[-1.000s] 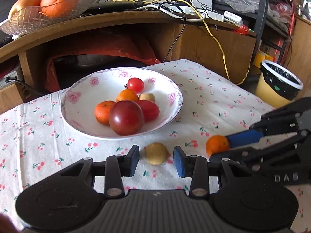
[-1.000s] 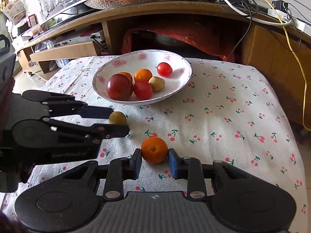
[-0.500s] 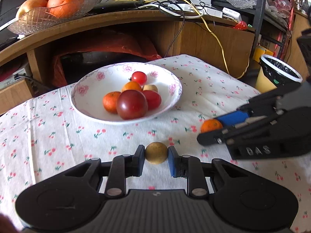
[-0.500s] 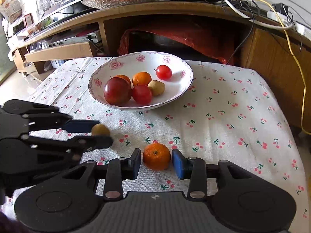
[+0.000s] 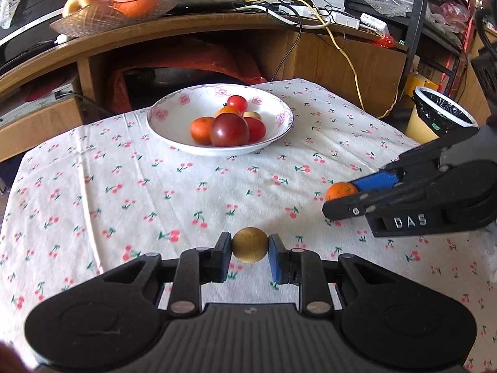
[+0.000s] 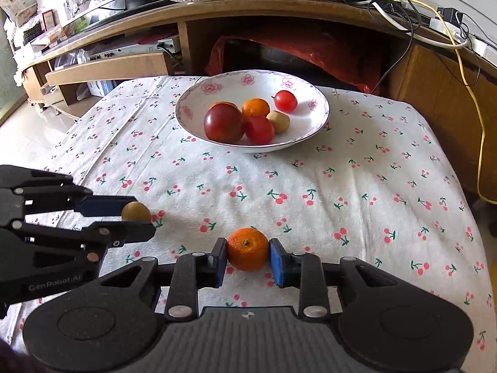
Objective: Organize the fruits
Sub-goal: 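Grasp a brown kiwi with the left tool while the right tool grasps a mandarin, then carry the kiwi and mandarin over the white bowl with both tools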
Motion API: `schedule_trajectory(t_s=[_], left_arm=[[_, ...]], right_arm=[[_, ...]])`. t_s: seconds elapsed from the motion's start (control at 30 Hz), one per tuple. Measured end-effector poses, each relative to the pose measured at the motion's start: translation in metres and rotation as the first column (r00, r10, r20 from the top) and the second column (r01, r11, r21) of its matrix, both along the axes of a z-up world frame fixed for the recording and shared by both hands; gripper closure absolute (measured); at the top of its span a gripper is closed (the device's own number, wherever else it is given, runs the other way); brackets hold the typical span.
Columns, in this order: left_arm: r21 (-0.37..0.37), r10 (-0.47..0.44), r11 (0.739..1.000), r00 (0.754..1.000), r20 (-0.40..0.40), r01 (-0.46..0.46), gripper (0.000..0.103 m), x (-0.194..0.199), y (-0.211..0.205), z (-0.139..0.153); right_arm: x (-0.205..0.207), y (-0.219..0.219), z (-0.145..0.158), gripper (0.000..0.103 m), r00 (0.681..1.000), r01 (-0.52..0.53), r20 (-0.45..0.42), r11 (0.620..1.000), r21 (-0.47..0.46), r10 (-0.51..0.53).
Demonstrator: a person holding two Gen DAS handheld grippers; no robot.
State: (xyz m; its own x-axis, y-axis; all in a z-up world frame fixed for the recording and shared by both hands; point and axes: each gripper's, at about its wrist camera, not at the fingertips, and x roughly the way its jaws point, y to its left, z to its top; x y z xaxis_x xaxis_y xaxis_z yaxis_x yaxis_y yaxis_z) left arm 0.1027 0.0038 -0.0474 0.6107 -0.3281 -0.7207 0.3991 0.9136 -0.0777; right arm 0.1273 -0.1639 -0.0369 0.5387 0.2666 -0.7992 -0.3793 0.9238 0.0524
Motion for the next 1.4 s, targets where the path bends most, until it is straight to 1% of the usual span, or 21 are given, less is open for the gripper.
schedule_trajectory(t_s=[0.1, 0.23, 0.47, 0.57, 0.77, 0.97, 1.17, 1.4], left_arm=[[-0.005, 0.002, 1.0, 1.0, 0.005, -0.002, 0.069, -0.003, 0.004, 0.002], [-0.02, 0.013, 1.0, 1.0, 0.013, -0.012, 0.069, -0.006, 0.013, 0.006], [-0.025, 0.033, 0.999, 0.999, 0.018, -0.033, 0.069, 0.001, 0.02, 0.009], [-0.034, 0.033, 0.999, 0.999, 0.036, -0.032, 0.069, 0.005, 0.018, 0.015], [-0.048, 0.029, 0.999, 0.998, 0.054, -0.026, 0.069, 0.012, 0.011, 0.021], [-0.056, 0.029, 0.998, 0.997, 0.075, -0.025, 0.069, 0.026, 0.003, 0.029], [-0.058, 0.028, 0.998, 0.994, 0.11, -0.021, 0.069, 0.043, -0.005, 0.038], [-0.048, 0.043, 0.998, 0.993, 0.114, -0.038, 0.069, 0.065, -0.006, 0.034]], right_arm=[[0.0, 0.009, 0.008, 0.079, 1.0, 0.005, 0.004, 1.0, -0.004, -0.005], [-0.003, 0.023, 0.017, 0.079, 1.0, -0.007, 0.021, 1.0, 0.017, 0.006], [-0.01, 0.038, 0.015, 0.079, 1.0, -0.028, -0.001, 0.999, 0.017, 0.028], [-0.011, 0.035, 0.017, 0.079, 1.0, -0.016, -0.002, 1.0, 0.023, 0.016], [-0.01, 0.018, 0.027, 0.079, 0.999, 0.025, 0.019, 0.997, 0.076, -0.027], [-0.002, 0.009, 0.032, 0.079, 0.998, 0.046, 0.032, 0.993, 0.105, -0.05], [0.012, 0.009, 0.04, 0.079, 0.996, 0.053, 0.062, 0.989, 0.136, -0.062], [0.032, 0.006, 0.038, 0.079, 0.994, 0.071, 0.077, 0.986, 0.152, -0.083]])
